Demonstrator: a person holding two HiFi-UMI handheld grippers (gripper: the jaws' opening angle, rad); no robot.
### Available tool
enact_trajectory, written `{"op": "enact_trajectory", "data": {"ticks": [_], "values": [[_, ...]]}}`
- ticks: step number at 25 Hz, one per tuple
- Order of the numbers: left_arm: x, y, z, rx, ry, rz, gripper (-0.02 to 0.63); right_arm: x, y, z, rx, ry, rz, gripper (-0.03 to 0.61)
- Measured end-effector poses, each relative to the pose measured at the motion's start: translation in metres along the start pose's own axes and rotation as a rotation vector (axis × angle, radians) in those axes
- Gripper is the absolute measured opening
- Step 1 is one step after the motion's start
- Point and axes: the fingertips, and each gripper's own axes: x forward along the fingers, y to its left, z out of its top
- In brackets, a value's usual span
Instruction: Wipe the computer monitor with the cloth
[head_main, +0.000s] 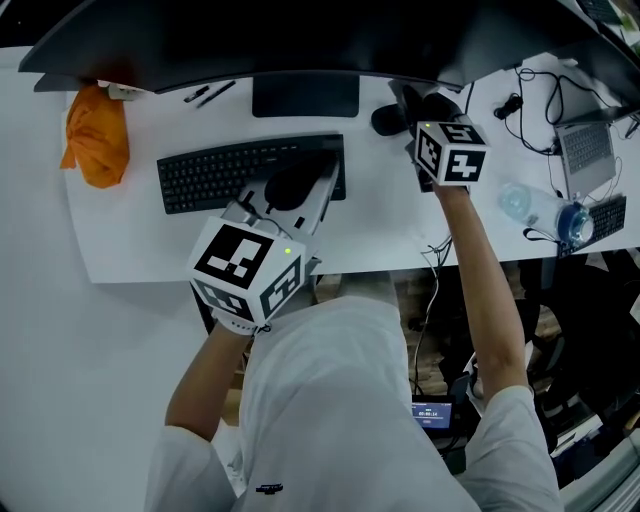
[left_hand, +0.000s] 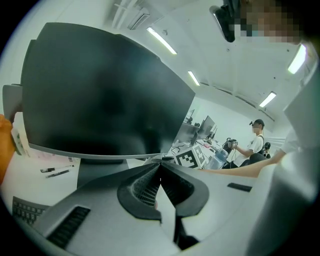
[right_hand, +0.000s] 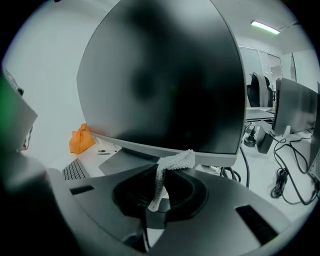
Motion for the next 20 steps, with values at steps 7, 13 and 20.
{"op": "enact_trajectory", "data": {"ticks": [7,13,20], "values": [[-0.014,0.016,-0.004,-0.016,-0.007,0.018,0.018,0.008,0.02,0.004,-0.01,-0.004,0.013,0.032],[-0.026,0.028,-0.007,-0.03,-0.014,0.032,0.018,0.015,0.04,0.006,-0.02,-0.007,0.029,0.031],[-0.04,0.042,-0.009,-0.039,-0.027,0.043,0.018,0.025,0.061,0.011,-0.03,-0.012,0.038,0.031]]}}
